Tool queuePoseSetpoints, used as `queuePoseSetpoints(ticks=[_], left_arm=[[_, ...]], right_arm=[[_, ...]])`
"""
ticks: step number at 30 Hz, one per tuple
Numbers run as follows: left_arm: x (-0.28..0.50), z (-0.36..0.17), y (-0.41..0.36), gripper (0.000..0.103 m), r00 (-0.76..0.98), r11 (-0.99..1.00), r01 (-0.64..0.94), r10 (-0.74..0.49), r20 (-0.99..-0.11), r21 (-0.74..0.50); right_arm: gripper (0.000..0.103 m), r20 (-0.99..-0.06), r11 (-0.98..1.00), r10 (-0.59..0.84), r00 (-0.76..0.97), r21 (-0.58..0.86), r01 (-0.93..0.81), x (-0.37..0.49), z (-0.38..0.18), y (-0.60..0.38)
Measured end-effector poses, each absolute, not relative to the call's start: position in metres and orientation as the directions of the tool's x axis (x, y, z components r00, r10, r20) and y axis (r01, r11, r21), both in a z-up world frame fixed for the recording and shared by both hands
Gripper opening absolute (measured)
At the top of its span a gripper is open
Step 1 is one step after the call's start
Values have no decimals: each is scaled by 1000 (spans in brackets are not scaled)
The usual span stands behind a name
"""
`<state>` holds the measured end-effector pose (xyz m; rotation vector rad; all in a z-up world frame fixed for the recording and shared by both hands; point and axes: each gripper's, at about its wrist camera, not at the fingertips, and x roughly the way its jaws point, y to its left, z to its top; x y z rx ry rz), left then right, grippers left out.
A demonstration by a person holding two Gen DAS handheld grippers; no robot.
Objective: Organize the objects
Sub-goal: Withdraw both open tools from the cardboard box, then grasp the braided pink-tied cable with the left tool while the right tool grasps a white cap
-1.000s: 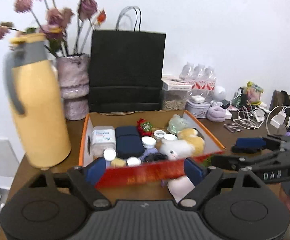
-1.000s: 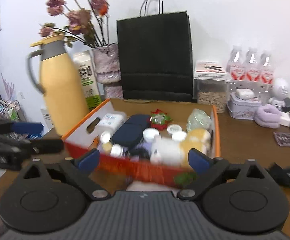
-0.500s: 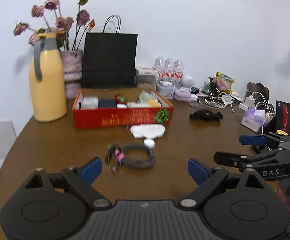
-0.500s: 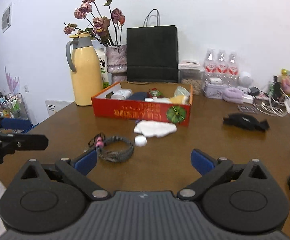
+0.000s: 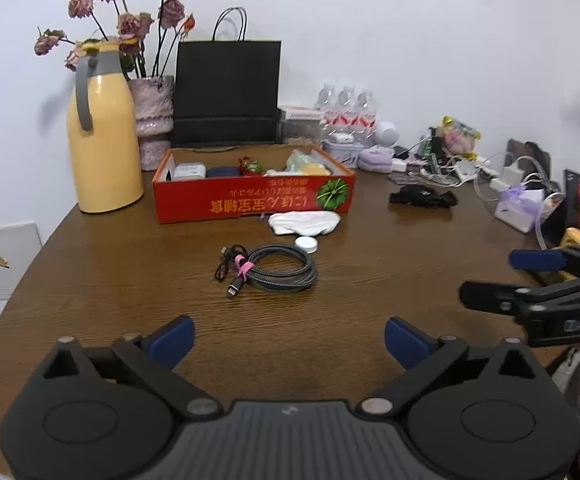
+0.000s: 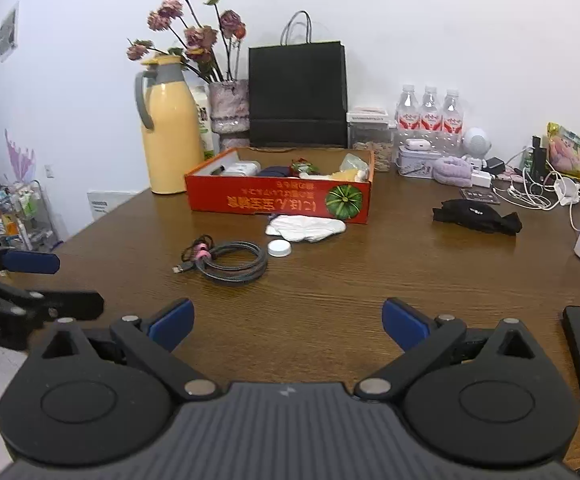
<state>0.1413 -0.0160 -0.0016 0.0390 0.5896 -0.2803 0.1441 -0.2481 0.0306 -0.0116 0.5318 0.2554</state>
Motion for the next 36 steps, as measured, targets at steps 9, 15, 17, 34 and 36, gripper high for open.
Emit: queuePoseSetpoints(ticks=[9, 15, 17, 34, 36], left_arm=[[238, -57, -59, 103, 794, 959, 273, -178, -582, 79], [291, -66, -64, 101, 774, 966, 257, -191, -604, 24], [307, -71, -66, 100, 752, 964, 266, -193, -630, 22], [304, -62, 21, 91, 794, 993, 104, -117, -596, -56], [302, -61, 26, 91, 794, 993, 91, -114, -597, -69]], right_arm=[[103, -545, 974, 214, 811, 55, -221, 184, 12, -252], [103, -558, 967, 238, 795, 59, -248, 231, 1, -248], [102, -562, 969, 229, 795, 58, -239, 250, -1, -246], [63, -646, 937, 291, 706, 44, -347, 364, -47, -180], [47, -632, 938, 275, 725, 11, -346, 365, -49, -172]])
